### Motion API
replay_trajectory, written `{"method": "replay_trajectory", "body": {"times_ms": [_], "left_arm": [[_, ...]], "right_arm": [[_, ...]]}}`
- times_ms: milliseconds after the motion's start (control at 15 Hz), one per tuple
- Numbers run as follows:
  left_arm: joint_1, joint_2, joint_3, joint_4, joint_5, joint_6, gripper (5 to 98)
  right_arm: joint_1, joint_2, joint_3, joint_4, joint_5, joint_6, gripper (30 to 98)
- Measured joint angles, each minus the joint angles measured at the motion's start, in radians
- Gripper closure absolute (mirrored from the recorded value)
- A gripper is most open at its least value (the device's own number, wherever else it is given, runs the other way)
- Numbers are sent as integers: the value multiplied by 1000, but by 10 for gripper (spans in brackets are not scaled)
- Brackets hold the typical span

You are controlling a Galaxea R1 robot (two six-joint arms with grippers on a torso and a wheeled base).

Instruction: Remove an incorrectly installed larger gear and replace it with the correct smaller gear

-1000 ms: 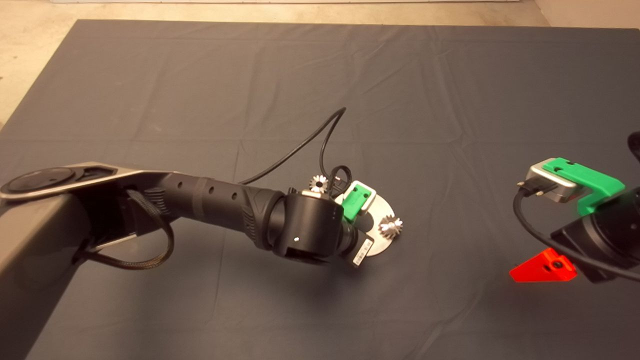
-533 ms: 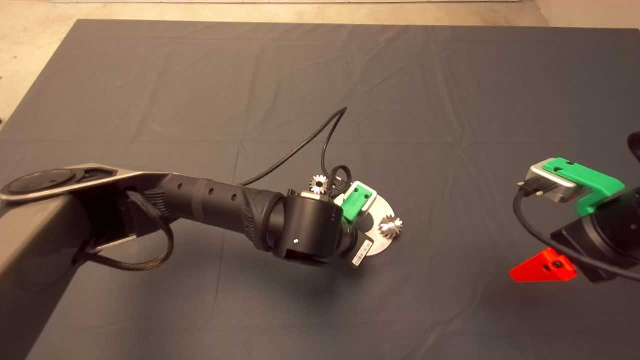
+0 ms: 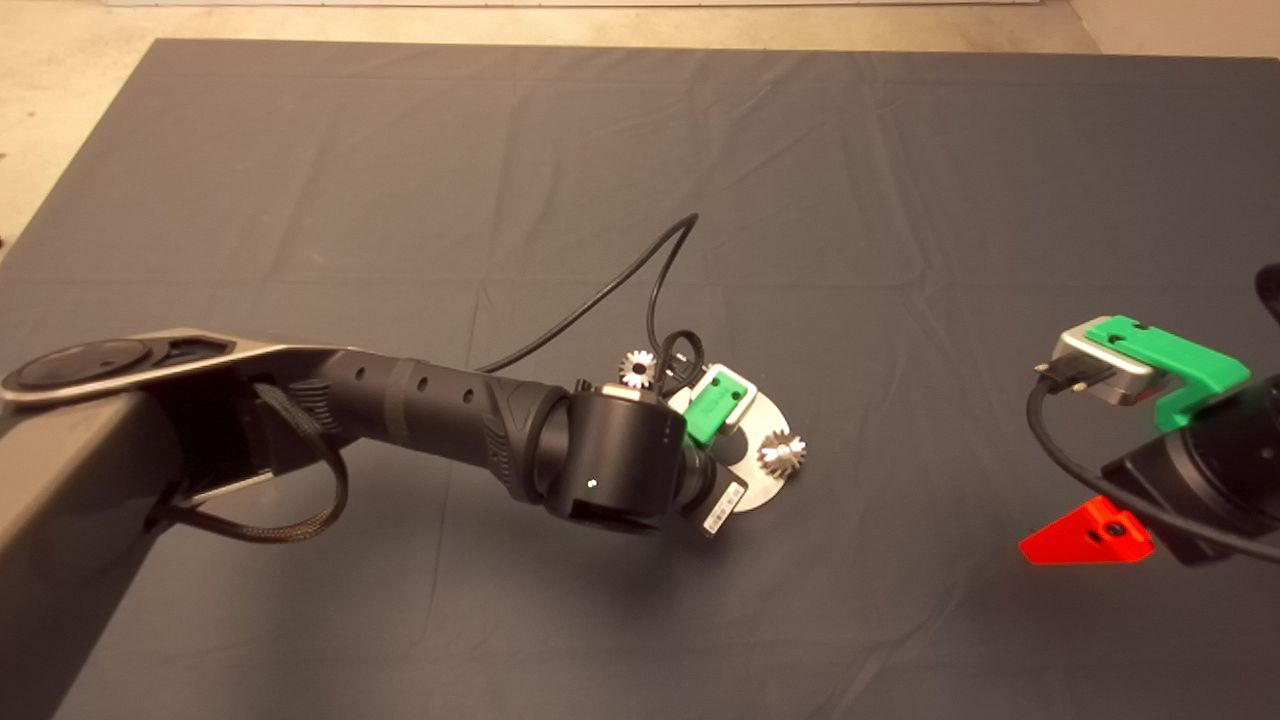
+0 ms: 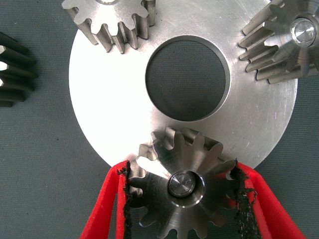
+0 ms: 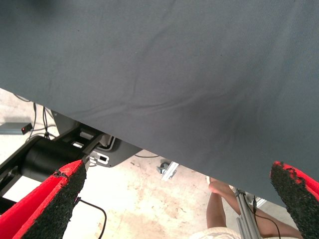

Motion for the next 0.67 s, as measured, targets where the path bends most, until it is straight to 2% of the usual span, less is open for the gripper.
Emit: {"method": "replay_trajectory", "body": {"times_ms": [200,400,667], "left_arm": [[-11,1,0,-16,0,0,674],[-60,1,4,-73,-8,-26,675],[-123,1,15,-120,-8,-52,677]], "right_arm": [[0,0,0,0,0,0,306],[0,0,0,0,0,0,306],[0,0,0,0,0,0,306]]}}
